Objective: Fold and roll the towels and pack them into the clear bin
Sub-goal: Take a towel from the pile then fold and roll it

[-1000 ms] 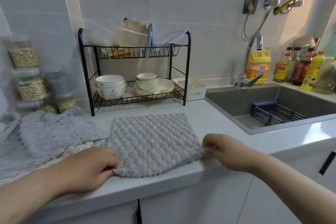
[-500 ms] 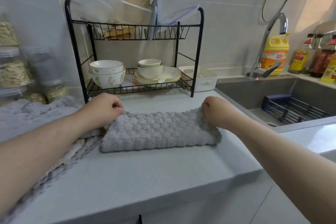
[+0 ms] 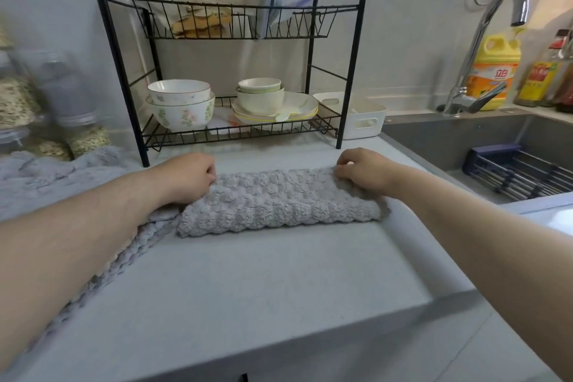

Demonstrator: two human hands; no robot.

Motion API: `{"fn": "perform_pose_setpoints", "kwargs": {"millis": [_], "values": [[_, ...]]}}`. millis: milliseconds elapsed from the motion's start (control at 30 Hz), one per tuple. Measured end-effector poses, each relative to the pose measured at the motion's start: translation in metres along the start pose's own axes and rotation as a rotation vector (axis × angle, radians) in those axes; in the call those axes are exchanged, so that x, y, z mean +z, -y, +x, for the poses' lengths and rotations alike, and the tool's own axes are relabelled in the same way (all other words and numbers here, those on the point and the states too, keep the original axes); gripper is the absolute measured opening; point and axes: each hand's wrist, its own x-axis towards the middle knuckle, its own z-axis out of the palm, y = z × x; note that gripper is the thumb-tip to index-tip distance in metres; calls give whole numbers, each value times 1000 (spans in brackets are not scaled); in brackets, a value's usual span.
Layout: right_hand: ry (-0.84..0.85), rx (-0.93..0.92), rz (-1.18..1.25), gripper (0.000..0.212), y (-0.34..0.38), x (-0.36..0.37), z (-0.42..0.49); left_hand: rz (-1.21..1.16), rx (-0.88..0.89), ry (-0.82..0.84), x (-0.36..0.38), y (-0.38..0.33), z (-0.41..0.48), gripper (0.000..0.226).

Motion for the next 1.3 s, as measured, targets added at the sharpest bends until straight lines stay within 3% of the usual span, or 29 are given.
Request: {"fn": "perform_pose_setpoints", "kwargs": {"millis": [233, 467, 567, 700, 867, 933, 1100, 1200, 1300], "values": [[120, -14, 97, 5, 0, -20, 8, -97, -10, -10, -9, -3, -5, 15], [15, -97, -83, 12, -7, -26, 9, -250, 6, -46, -16, 7, -1, 19], [-26, -96, -17, 14, -5, -37, 5, -574, -83, -83, -19, 8, -4, 13], [2, -117, 433, 13, 2, -55, -15, -1145, -146, -163, -29, 4, -17, 16], [-19, -148, 646, 20, 17, -74, -48, -1395, -91, -242, -56, -13, -49, 21], [-33, -67, 670, 22, 18, -77, -56, -1333, -124, -240, -62, -18, -62, 16], [14, 112, 425, 8, 11, -64, -77, -569, -91, -236, -38, -25, -81, 15], [-44, 153, 251, 10, 4, -41, -84, -354, -84, -190, -11, -27, -90, 20], [-147, 188, 114, 20, -3, -27, -85, -295, -86, -130, 0, -31, -103, 12]]}}
